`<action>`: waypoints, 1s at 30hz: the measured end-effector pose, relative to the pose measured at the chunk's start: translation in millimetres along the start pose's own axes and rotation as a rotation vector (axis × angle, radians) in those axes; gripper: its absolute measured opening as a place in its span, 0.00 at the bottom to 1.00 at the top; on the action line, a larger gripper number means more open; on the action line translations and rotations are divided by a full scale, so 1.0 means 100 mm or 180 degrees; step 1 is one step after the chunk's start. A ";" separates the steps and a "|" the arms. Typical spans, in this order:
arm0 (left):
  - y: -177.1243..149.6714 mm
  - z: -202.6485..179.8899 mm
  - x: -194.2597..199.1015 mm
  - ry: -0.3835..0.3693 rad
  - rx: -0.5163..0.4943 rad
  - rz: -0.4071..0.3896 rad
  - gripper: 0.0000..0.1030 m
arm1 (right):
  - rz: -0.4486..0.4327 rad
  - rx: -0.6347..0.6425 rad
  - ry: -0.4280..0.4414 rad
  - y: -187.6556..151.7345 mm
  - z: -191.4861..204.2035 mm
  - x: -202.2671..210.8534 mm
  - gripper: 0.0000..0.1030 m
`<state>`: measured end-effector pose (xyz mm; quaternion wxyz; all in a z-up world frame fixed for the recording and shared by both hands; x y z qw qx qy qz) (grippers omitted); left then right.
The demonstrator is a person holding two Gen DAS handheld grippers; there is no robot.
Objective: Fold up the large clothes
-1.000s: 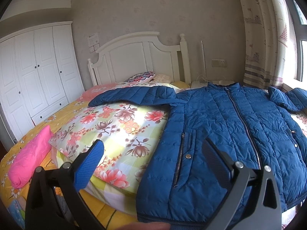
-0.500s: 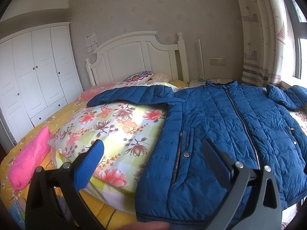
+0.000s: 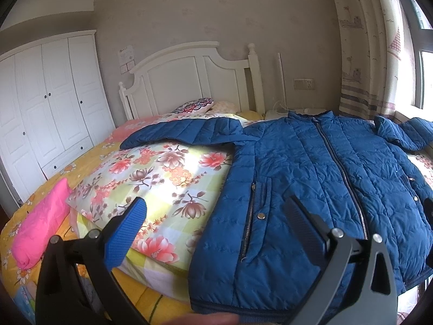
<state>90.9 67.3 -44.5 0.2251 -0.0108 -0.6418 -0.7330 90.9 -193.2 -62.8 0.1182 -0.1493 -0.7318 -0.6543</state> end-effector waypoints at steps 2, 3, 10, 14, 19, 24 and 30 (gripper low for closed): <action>0.00 0.00 0.00 0.0001 -0.0003 0.0001 0.98 | 0.0049 -0.0074 0.0008 -0.02 -0.02 -0.02 0.96; 0.00 0.00 0.00 0.0000 -0.0003 0.0004 0.98 | 0.0064 -0.0095 -0.0008 -0.03 -0.03 -0.04 0.96; -0.03 -0.03 -0.03 -0.0017 -0.0026 0.0042 0.98 | 0.0128 -0.0154 -0.0008 -0.07 -0.05 -0.09 0.96; -0.06 -0.04 -0.04 -0.0019 -0.0041 0.0067 0.98 | 0.0159 -0.0134 -0.0026 -0.09 -0.06 -0.10 0.96; -0.07 -0.07 -0.06 -0.0027 -0.0068 0.0092 0.98 | 0.0127 -0.0036 -0.0169 -0.09 -0.09 -0.09 0.96; -0.08 -0.09 -0.07 -0.0031 -0.0085 0.0103 0.98 | 0.0114 -0.0011 -0.0208 -0.09 -0.12 -0.09 0.96; -0.08 -0.09 -0.07 -0.0030 -0.0079 0.0105 0.98 | 0.0114 0.0011 -0.0267 -0.09 -0.15 -0.09 0.96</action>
Point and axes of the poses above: each gripper's, at about its wrist camera, not at the fingertips, and x roughly against the way its jaws point, z to its left, y to its top, the point moved 10 cm from there along -x, roughly the way its jaws point, and after that the axes turned 9 degrees about -z, right-handed, at the moved point
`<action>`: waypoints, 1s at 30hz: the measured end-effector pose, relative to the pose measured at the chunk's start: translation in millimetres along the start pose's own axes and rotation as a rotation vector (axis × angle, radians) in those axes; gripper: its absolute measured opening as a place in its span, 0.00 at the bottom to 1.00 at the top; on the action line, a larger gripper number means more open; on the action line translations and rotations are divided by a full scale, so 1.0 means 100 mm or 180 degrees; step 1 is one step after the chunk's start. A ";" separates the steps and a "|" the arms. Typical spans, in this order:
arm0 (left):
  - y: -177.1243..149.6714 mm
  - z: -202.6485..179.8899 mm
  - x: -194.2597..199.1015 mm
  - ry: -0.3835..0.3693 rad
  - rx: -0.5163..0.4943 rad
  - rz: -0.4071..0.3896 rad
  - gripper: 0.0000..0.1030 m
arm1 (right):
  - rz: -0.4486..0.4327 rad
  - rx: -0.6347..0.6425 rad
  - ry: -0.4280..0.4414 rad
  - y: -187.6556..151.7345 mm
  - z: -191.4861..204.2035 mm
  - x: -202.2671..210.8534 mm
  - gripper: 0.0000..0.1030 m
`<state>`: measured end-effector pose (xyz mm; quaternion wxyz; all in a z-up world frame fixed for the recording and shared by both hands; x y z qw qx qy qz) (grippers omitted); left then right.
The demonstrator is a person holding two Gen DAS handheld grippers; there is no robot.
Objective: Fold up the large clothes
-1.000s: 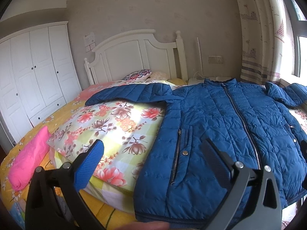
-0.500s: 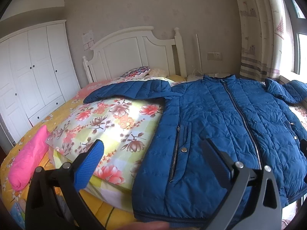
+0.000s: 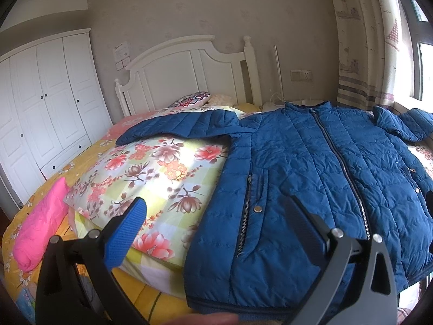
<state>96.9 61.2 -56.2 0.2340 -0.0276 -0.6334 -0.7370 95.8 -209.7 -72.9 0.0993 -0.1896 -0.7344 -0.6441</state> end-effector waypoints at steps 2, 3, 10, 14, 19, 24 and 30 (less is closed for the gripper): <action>0.00 0.00 0.00 0.0002 -0.0002 -0.0002 0.98 | 0.0009 0.0010 -0.0029 0.00 -0.01 -0.01 0.96; 0.00 0.00 0.00 0.0001 -0.0003 0.0004 0.98 | 0.0011 0.0017 -0.0049 0.00 -0.02 -0.02 0.96; -0.05 -0.07 -0.09 -0.0067 -0.0021 0.0091 0.98 | 0.0082 0.0001 -0.0066 -0.06 -0.05 -0.09 0.96; -0.09 -0.38 -0.40 -0.0393 -0.0175 0.0390 0.98 | 0.0252 -0.0216 0.0061 -0.12 -0.19 -0.27 0.96; -0.05 -1.06 -1.10 -0.0987 -0.0526 0.0816 0.98 | 0.0471 -0.0694 0.0285 -0.06 -0.66 -0.83 0.96; 0.13 -1.64 -1.80 -0.1436 -0.0324 0.1032 0.98 | 0.0792 -0.1360 -0.0111 -0.03 -1.69 -1.86 0.96; 0.11 -2.09 -2.47 -0.1509 -0.0101 0.1362 0.98 | 0.0996 -0.1743 -0.0578 0.03 -2.59 -2.94 0.96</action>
Point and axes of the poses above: each gripper's, at about its wrist camera, not at the fingertips, and x roughly against the way its jaws point, z to its left, y to its top, the point moved 10 cm from there along -x, roughly the way its jaws point, and after that the axes turned 9 degrees about -z, right-handed, at the moved point
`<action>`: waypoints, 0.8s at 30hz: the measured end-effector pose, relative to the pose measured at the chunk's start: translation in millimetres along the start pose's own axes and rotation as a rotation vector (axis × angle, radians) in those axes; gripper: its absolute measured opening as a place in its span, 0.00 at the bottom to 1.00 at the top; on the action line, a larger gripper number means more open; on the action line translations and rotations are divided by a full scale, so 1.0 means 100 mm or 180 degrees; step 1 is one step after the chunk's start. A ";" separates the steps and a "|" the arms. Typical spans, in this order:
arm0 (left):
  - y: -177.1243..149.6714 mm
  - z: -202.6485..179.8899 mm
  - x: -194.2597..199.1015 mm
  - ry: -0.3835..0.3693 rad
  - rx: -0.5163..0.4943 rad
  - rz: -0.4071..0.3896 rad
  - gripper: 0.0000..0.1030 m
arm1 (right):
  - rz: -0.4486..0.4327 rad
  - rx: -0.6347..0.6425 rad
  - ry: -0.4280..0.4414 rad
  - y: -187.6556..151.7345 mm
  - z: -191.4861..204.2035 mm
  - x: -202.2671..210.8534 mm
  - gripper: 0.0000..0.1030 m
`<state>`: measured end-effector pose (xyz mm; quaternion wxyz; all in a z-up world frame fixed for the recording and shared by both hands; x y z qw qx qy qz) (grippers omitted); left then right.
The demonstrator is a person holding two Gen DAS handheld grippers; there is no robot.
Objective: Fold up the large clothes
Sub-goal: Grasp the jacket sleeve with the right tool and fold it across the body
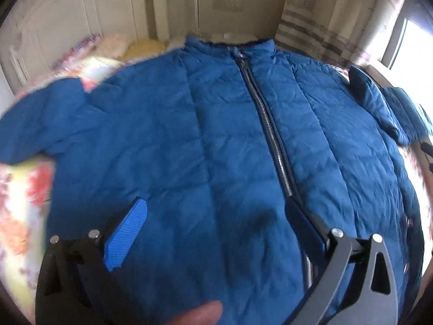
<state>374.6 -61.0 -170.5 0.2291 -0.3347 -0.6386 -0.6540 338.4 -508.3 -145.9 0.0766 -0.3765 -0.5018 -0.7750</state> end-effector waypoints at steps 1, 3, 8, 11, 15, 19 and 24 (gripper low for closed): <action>-0.01 0.02 -0.09 0.0003 0.0028 0.0058 0.98 | 0.0002 -0.0047 -0.0012 0.07 -0.03 -0.10 0.96; 0.00 0.04 -0.17 0.0015 0.0003 0.0014 0.98 | 0.0014 -0.0145 -0.0096 0.22 -0.10 -0.32 0.96; 0.00 0.03 -0.21 -0.0062 -0.0105 -0.0121 0.98 | 0.0049 -0.0344 -0.0012 0.35 -0.13 -0.63 0.71; 0.01 0.02 -0.22 -0.0052 -0.0117 -0.0148 0.98 | -0.0292 -0.0303 0.0111 0.53 0.04 -0.50 0.47; 0.01 0.03 -0.21 -0.0057 -0.0112 -0.0161 0.98 | -0.0764 0.0207 0.0577 0.69 0.83 -0.03 0.40; 0.01 0.04 -0.20 -0.0081 -0.0102 -0.0168 0.98 | -0.0757 0.1149 0.1178 0.33 2.01 0.38 0.40; 0.01 0.03 -0.19 -0.0104 -0.0096 -0.0175 0.98 | -0.0049 0.1948 0.1661 -0.69 2.97 0.36 0.41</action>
Point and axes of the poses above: each gripper's, at about its wrist camera, not at the fingertips, and x roughly against the way its jaws point, z to its left, y to its top, the point moved 10 cm from there along -x, roughly the way its jaws point, and after that the axes turned 9 degrees about -z, right-handed, at the moved point
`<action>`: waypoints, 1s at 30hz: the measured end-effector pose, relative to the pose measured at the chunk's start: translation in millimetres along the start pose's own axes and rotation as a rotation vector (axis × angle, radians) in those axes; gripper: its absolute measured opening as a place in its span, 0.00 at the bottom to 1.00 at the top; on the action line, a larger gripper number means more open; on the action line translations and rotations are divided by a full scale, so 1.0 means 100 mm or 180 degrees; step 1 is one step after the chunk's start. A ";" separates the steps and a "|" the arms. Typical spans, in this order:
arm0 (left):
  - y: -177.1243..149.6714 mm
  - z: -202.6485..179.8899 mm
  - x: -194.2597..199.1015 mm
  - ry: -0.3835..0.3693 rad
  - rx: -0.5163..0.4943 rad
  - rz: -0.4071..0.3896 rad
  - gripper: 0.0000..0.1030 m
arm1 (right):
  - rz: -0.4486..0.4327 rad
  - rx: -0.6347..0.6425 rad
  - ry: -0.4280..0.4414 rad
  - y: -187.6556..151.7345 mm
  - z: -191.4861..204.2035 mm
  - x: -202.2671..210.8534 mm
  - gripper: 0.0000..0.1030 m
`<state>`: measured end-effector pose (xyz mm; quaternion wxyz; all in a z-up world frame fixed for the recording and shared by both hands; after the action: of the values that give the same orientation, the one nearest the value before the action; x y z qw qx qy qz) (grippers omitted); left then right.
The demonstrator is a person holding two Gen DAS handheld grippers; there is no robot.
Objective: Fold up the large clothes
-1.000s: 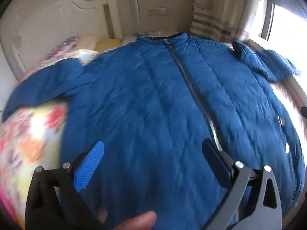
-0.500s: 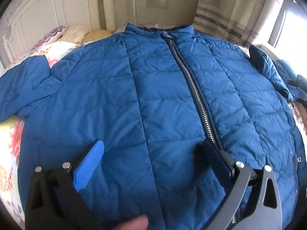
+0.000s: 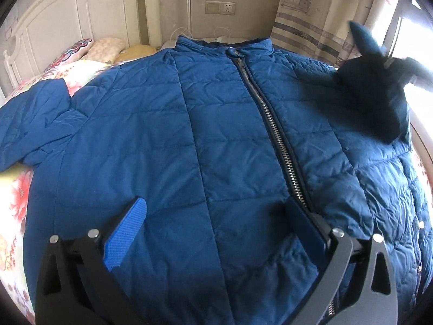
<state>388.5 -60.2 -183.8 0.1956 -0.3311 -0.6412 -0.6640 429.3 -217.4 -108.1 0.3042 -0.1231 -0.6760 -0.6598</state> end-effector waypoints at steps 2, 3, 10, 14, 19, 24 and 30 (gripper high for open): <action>0.00 0.00 0.01 -0.0018 0.0010 -0.0005 0.98 | 0.0365 0.0117 -0.0020 -0.29 0.14 -0.25 0.49; 0.00 0.01 0.01 -0.0029 0.0019 -0.0009 0.98 | 0.0485 0.0133 -0.0002 -0.41 0.16 -0.33 0.57; 0.00 0.01 0.02 -0.0051 0.0029 -0.0016 0.98 | 0.0287 -0.0539 0.0218 -0.50 -0.02 0.31 0.82; 0.00 0.00 0.02 0.0048 -0.0044 0.0023 0.98 | -0.0036 -0.0687 -0.0326 -0.75 -0.49 1.01 0.83; 0.39 -0.48 0.15 0.0163 -0.0525 -0.0233 0.98 | 0.0001 -0.0837 -0.0804 -1.30 -0.83 1.31 0.83; 0.84 -1.58 0.15 -0.0136 -0.1320 -0.0454 0.98 | 0.0025 -0.1165 -0.0756 -1.53 -0.98 1.26 0.83; 0.83 -2.54 -0.14 -0.0083 -0.2331 -0.0402 0.83 | 0.0076 -0.1207 -0.0736 -1.56 -0.96 1.16 0.83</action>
<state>407.6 -320.4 -122.8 0.0146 -0.3473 -0.3828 -0.8559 273.2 -352.9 -174.4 0.2039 -0.2609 -0.5687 -0.7529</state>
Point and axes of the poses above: each gripper's, at about its wrist camera, not at the fingertips, and x roughly against the way its jaws point, z to its left, y to its top, the point moved 10 cm from there along -x, roughly the way its jaws point, and after that the axes turned 9 degrees about -z, right-handed, at the moved point
